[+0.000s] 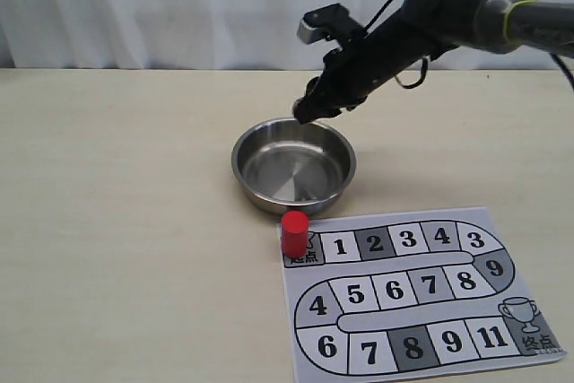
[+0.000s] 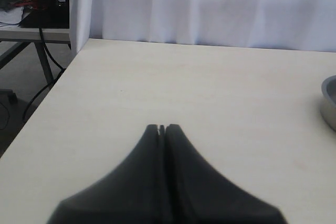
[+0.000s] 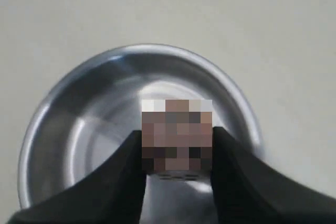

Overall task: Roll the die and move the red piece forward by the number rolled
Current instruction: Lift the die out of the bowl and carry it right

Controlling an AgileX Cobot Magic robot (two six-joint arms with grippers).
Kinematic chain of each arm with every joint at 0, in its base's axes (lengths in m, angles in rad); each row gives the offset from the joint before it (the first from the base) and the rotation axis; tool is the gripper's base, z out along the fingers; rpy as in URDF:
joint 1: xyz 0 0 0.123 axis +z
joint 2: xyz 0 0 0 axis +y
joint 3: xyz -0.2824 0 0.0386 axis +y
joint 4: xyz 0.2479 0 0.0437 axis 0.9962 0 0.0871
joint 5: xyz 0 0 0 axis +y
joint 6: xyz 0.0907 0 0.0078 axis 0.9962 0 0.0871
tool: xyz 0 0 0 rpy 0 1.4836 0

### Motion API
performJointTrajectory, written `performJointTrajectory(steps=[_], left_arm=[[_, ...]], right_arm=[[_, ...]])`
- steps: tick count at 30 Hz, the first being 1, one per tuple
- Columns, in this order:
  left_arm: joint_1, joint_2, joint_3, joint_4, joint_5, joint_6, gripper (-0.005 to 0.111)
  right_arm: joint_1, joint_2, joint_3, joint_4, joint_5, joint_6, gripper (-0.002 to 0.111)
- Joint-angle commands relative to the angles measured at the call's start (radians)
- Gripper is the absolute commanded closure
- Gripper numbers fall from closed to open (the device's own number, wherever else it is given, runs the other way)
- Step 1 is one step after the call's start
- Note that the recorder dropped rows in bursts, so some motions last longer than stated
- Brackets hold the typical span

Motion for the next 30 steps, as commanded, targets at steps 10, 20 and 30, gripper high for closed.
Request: performJointTrajectory(steps=[10, 20, 30], left_arm=[[-0.008, -0.001, -0.007, 0.0, -0.013, 0.0, 0.107], [-0.008, -0.001, -0.007, 0.0, -0.013, 0.0, 0.107], [-0.008, -0.001, -0.007, 0.0, -0.013, 0.0, 0.107]], right_arm=[[-0.289, -0.225, 0.324, -0.19, -0.057, 0.326, 0.104], [-0.356, -0.359, 0.539, -0.706, -0.096, 0.696, 0.104], [-0.351, -0.37, 0.619, -0.667, -0.038, 0.567, 0.104]])
